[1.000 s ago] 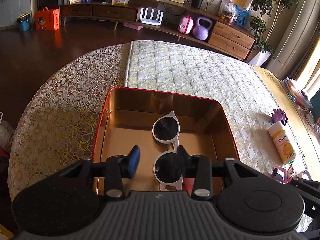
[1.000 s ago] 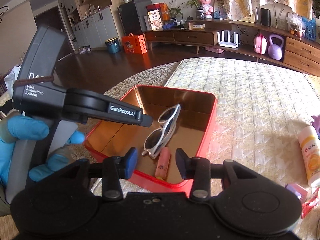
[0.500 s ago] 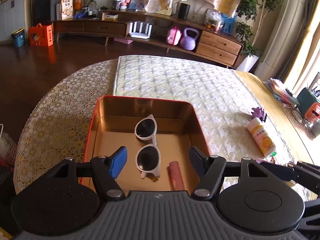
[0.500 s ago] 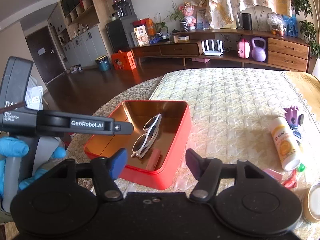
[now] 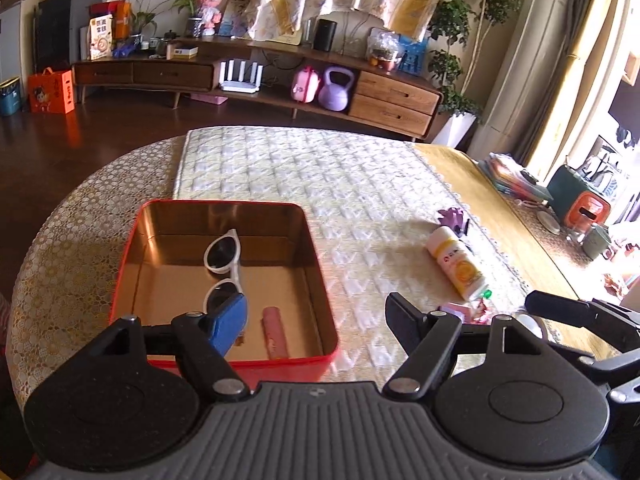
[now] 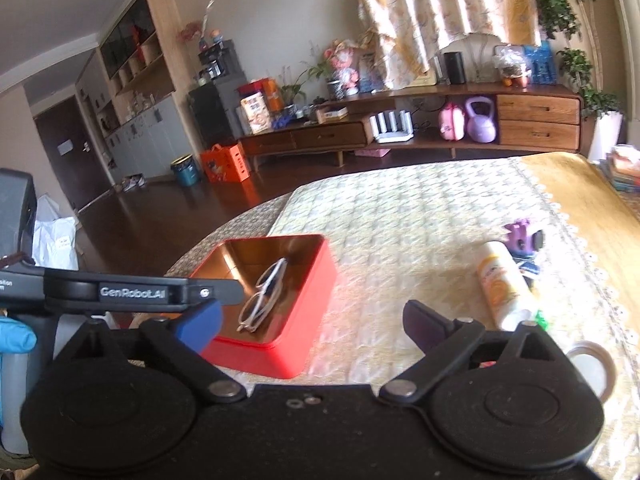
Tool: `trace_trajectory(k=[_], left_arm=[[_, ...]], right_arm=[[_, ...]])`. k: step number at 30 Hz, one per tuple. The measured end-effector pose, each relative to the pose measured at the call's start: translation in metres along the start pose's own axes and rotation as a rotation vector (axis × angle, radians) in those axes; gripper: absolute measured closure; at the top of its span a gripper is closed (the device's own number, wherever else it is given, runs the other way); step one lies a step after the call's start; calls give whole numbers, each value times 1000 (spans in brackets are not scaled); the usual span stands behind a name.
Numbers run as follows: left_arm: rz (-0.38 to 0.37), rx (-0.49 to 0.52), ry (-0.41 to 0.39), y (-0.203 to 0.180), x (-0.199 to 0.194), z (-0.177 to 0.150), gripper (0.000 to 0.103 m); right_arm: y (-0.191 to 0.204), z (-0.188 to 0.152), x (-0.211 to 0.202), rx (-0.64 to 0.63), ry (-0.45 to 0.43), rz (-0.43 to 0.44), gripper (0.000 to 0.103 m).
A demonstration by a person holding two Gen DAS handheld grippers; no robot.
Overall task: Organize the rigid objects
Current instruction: 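Withdraw both grippers from the tin back toward the remaining items, then grasp the purple eraser with the left gripper while the right gripper grasps the tan lid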
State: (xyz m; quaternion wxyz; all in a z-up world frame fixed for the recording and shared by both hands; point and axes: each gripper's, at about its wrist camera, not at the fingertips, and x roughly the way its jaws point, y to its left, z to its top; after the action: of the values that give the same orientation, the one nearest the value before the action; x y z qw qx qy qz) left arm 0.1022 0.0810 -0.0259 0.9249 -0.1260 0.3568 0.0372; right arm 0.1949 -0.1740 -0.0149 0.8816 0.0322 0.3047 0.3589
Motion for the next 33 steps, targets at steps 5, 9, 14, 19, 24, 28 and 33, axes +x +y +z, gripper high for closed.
trace_trajectory(k=[5, 9, 14, 19, 24, 28, 33], left_arm=[[-25, 24, -2, -22, 1, -7, 20], [-41, 53, 6, -41, 8, -13, 19], [-61, 106, -1, -69, 18, -22, 19], [-83, 119, 29, -92, 39, -27, 19], [-94, 154, 51, -115, 62, -33, 19], [-88, 179, 76, -127, 85, -34, 19], [-37, 178, 122, -133, 116, -35, 19]], right_arm=[[-24, -14, -20, 15, -34, -85, 0], [-48, -24, -34, 29, -41, -147, 0], [-76, -36, -46, 33, -44, -232, 0], [-101, -46, -50, 41, -29, -283, 0], [-120, -57, -47, 35, 1, -316, 0], [-131, -62, -41, 40, 18, -316, 0], [-142, -67, -29, 44, 37, -304, 1]])
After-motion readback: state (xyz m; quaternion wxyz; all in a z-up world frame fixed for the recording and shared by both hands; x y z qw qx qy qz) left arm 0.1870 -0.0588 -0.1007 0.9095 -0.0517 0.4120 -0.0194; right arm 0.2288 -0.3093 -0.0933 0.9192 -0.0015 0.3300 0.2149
